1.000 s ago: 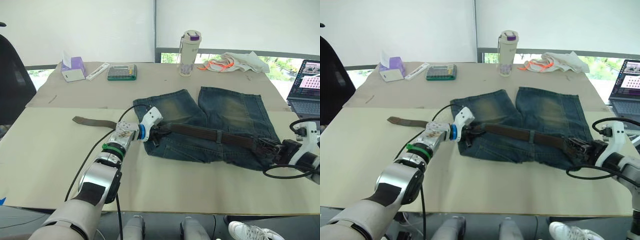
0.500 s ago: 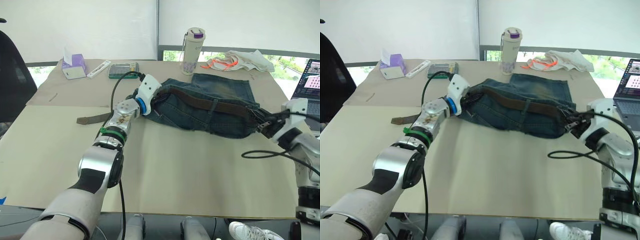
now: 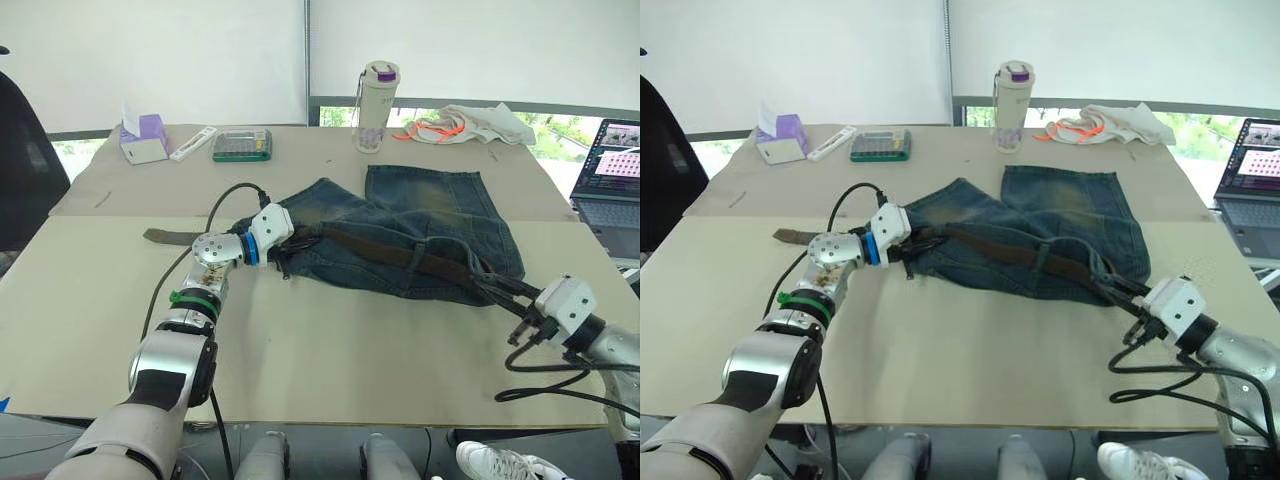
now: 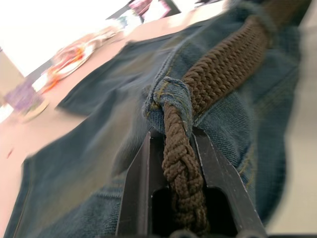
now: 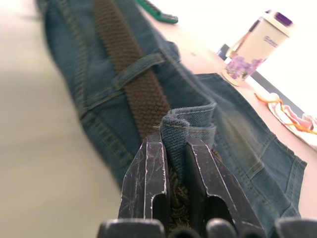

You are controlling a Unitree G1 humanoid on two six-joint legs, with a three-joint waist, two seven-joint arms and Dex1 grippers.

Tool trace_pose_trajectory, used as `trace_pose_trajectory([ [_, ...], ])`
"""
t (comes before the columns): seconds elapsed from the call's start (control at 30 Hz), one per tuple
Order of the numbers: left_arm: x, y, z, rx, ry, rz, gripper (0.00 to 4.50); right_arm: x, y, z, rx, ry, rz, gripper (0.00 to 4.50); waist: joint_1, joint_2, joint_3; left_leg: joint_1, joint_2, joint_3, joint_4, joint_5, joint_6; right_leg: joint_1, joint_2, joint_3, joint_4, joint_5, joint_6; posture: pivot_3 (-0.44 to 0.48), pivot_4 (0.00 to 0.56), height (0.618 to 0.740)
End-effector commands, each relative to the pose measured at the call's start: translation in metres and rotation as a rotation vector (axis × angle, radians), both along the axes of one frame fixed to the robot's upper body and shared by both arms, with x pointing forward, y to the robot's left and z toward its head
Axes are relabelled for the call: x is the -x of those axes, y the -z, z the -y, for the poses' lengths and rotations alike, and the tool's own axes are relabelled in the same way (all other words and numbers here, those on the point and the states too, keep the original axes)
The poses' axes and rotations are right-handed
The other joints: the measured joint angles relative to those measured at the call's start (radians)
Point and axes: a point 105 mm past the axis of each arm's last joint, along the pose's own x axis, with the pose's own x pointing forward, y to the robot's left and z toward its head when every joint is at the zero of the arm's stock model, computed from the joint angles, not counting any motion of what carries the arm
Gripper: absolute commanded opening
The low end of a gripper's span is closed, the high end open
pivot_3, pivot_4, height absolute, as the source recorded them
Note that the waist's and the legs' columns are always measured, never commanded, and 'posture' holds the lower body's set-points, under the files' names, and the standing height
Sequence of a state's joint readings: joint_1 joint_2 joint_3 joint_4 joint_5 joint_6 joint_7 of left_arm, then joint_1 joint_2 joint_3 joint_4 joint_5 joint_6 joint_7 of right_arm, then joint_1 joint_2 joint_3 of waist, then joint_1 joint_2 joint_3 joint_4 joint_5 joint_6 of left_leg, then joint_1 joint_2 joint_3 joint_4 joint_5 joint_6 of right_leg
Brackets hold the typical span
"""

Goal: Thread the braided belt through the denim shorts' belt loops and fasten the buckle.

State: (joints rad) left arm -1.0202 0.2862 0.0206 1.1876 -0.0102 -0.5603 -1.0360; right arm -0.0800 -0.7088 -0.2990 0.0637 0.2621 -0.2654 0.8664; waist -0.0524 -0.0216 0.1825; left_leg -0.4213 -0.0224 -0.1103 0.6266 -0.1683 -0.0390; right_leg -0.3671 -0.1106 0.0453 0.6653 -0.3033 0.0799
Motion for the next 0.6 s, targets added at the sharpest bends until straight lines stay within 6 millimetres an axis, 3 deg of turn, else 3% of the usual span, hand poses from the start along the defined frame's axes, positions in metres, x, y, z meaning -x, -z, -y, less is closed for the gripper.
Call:
trace_pose_trajectory([
  [0.03,-0.007,-0.020,-0.001,0.052,-0.016,0.008,0.49,-0.005,-0.016,-0.007,-0.035,-0.014,0.042,0.09,0.003,0.000,0.000,0.000,0.000,0.000,0.000,0.000,0.000,0.000,0.000,0.000,0.000,0.000,0.000,0.000,0.150,0.740],
  [0.07,-0.008,-0.020,-0.002,0.061,-0.023,-0.009,1.00,-0.006,-0.017,-0.007,-0.044,-0.012,0.040,0.09,0.004,0.000,0.000,0.000,0.000,0.000,0.000,0.000,0.000,0.000,0.000,0.000,0.000,0.000,0.000,0.000,0.150,0.740],
  [0.2,-0.012,-0.026,-0.003,0.113,-0.054,-0.010,2.30,-0.011,-0.024,-0.009,-0.085,0.002,0.046,0.09,0.005,0.000,0.000,0.000,0.000,0.000,0.000,0.000,0.000,0.000,0.000,0.000,0.000,0.000,0.000,0.000,0.150,0.740],
  [0.33,0.001,-0.023,0.006,0.172,0.106,-0.131,3.67,-0.010,-0.025,-0.010,-0.079,0.000,0.043,0.09,0.006,0.000,0.000,0.000,0.000,0.000,0.000,0.000,0.000,-0.001,0.000,0.000,0.001,0.000,0.000,0.000,0.150,0.740],
  [0.57,0.010,-0.017,0.006,0.216,0.217,-0.304,3.67,-0.006,-0.019,-0.006,-0.059,0.013,0.025,0.09,0.004,0.000,0.000,0.000,0.000,0.000,0.000,0.000,0.000,-0.001,0.000,0.000,0.001,0.000,0.000,0.000,0.150,0.740],
  [0.6,0.010,-0.017,0.006,0.219,0.217,-0.312,3.42,-0.006,-0.019,-0.006,-0.060,0.015,0.025,0.09,0.004,0.000,0.000,0.000,0.000,0.000,0.000,0.000,0.000,-0.001,0.000,0.000,0.001,0.000,0.000,0.000,0.150,0.740],
])
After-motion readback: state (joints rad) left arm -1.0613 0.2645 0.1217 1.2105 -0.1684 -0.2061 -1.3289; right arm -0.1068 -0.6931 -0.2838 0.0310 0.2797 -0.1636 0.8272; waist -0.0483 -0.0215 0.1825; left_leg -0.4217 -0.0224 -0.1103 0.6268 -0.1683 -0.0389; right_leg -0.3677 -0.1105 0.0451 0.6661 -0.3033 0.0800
